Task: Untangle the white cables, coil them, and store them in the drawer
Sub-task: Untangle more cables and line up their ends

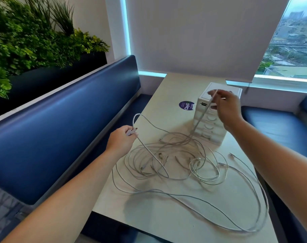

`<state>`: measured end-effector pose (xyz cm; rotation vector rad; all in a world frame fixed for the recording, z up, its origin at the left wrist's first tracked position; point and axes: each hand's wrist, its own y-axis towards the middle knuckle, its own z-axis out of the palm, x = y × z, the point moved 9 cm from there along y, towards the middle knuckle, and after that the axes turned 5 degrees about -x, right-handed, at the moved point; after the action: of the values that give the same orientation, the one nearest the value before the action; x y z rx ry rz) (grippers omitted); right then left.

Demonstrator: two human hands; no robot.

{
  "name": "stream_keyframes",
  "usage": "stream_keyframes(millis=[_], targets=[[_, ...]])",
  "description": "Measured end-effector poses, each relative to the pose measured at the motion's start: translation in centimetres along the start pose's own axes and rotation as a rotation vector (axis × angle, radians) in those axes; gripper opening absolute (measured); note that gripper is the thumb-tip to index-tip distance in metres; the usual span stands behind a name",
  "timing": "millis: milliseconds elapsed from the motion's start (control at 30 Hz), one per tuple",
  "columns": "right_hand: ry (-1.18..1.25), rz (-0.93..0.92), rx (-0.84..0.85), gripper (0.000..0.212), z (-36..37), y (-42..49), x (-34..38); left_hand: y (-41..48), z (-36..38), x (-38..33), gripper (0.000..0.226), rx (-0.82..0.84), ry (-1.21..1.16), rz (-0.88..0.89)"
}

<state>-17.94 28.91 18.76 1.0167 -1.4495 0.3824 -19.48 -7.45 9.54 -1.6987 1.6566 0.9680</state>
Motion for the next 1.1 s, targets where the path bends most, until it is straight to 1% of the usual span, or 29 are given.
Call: stream_keyframes(millis=[67, 133, 167, 233, 300, 367, 400, 467, 533, 567, 600, 667, 733, 800, 867, 967, 1033, 1100], targets=[[-0.057, -0.033, 0.003, 0.013, 0.3, 0.1, 1.5, 0.4, 0.8, 1.0, 0.024, 0.036, 0.103, -0.035], [-0.003, -0.016, 0.046, 0.014, 0.9, 0.1, 2.6, 0.7, 2.0, 2.0, 0.037, 0.101, 0.158, -0.083], [0.023, -0.014, 0.070, 0.013, 1.2, 0.0, 3.2, 0.9, 2.6, 2.3, 0.040, 0.131, 0.160, -0.095], [0.072, -0.012, 0.130, 0.021, 2.0, -0.1, 4.6, 0.7, 3.9, 2.3, 0.033, 0.204, 0.149, -0.081], [0.190, 0.021, 0.179, 0.031, 2.4, -0.2, 5.9, 0.0, 5.1, 2.1, 0.048, 0.297, 0.115, -0.077], [0.304, 0.052, 0.188, 0.028, 2.1, 0.0, 6.9, -0.5, 5.9, 1.7, 0.054, 0.361, 0.071, -0.067], [0.319, 0.040, 0.185, 0.026, 1.9, 0.2, 7.4, -0.7, 6.2, 1.5, 0.052, 0.376, 0.059, -0.058], [0.211, -0.066, 0.166, 0.022, 1.5, 1.0, 8.6, -1.0, 6.4, 1.1, 0.046, 0.383, 0.040, -0.037], [0.060, -0.218, 0.143, 0.030, 1.2, 1.5, 9.9, -1.0, 6.5, 0.7, 0.040, 0.377, 0.021, -0.012], [0.026, -0.274, 0.144, 0.034, 1.3, 1.5, 10.6, -1.0, 6.5, 0.5, 0.036, 0.368, 0.012, 0.001], [0.020, -0.307, 0.153, 0.033, 1.4, 1.4, 11.2, -1.0, 6.4, 0.2, 0.032, 0.359, -0.003, 0.014], [0.047, -0.301, 0.195, 0.022, 1.8, 1.0, 11.7, -0.8, 6.1, -0.7, 0.022, 0.325, -0.054, 0.029], [0.053, -0.251, 0.286, 0.016, 2.7, 0.2, 11.2, -0.6, 5.7, -1.7, 0.014, 0.282, -0.113, 0.026], [0.029, -0.190, 0.411, 0.020, 4.0, -0.7, 9.8, -0.4, 5.4, -2.8, 0.024, 0.252, -0.161, 0.009], [0.022, -0.117, 0.535, 0.031, 4.7, -1.9, 8.3, -0.5, 5.2, -3.9, 0.030, 0.239, -0.231, -0.021], [0.005, -0.052, 0.695, 0.042, 5.4, -4.3, 6.4, -1.0, 5.7, -4.9, 0.029, 0.306, -0.380, -0.114], [-0.006, -0.042, 0.791, 0.042, 5.8, -6.1, 5.3, -1.6, 6.3, -5.0, 0.029, 0.366, -0.434, -0.178], [-0.029, -0.040, 0.902, 0.037, 6.2, -8.1, 4.1, -2.0, 7.0, -5.0, 0.031, 0.409, -0.512, -0.240]])
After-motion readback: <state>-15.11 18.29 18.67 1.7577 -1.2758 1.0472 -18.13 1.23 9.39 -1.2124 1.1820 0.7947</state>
